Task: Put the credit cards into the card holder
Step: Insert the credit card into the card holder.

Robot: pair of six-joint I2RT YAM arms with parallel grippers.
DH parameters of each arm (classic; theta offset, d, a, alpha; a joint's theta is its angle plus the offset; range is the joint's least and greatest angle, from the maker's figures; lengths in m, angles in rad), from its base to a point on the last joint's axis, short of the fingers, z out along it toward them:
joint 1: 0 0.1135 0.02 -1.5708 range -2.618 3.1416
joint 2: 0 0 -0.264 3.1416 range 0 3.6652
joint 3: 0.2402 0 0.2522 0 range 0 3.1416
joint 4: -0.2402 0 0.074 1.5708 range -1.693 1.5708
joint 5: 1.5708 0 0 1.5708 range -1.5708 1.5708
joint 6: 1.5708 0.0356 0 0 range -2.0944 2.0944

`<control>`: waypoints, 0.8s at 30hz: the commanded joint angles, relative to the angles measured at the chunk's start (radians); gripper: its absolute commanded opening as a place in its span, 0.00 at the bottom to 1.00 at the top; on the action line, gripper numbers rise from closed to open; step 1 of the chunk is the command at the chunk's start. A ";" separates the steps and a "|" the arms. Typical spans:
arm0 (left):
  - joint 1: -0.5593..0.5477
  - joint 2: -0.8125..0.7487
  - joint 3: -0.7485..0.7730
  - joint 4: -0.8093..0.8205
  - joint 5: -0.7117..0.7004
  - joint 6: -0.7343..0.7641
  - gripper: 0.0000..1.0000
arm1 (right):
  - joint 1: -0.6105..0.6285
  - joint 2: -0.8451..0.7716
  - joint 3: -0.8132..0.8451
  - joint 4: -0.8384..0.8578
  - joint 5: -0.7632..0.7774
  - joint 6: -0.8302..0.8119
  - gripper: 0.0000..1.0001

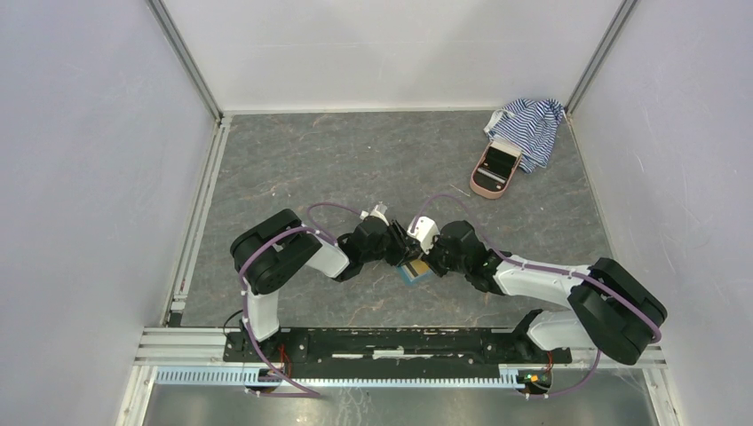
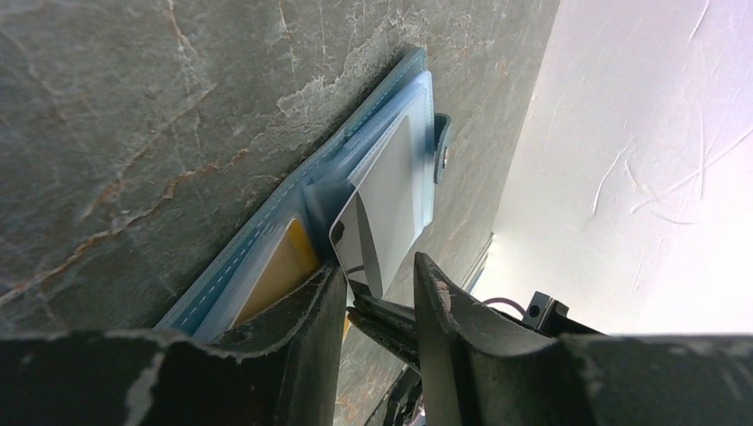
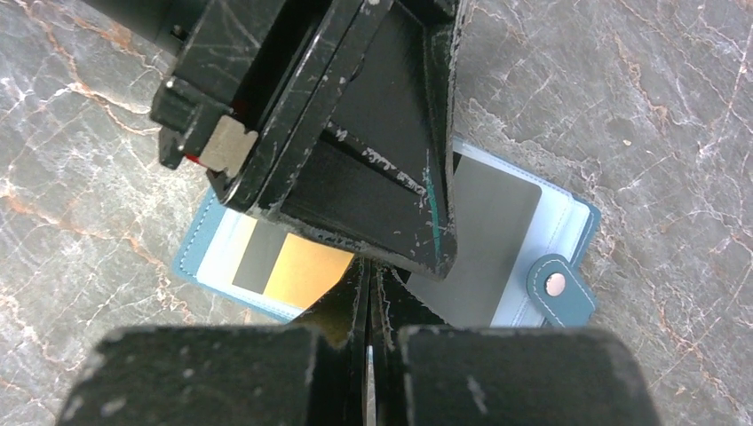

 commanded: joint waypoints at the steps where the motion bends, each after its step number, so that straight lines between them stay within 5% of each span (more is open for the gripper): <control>1: 0.006 -0.031 -0.011 -0.026 0.005 -0.025 0.42 | 0.002 0.019 0.050 -0.005 0.087 -0.018 0.00; 13: 0.006 -0.082 -0.031 -0.056 -0.003 -0.011 0.43 | -0.030 0.001 0.059 -0.013 0.139 -0.013 0.00; 24: 0.006 -0.151 -0.004 -0.106 0.000 0.047 0.43 | -0.225 -0.114 0.061 -0.044 -0.331 -0.051 0.01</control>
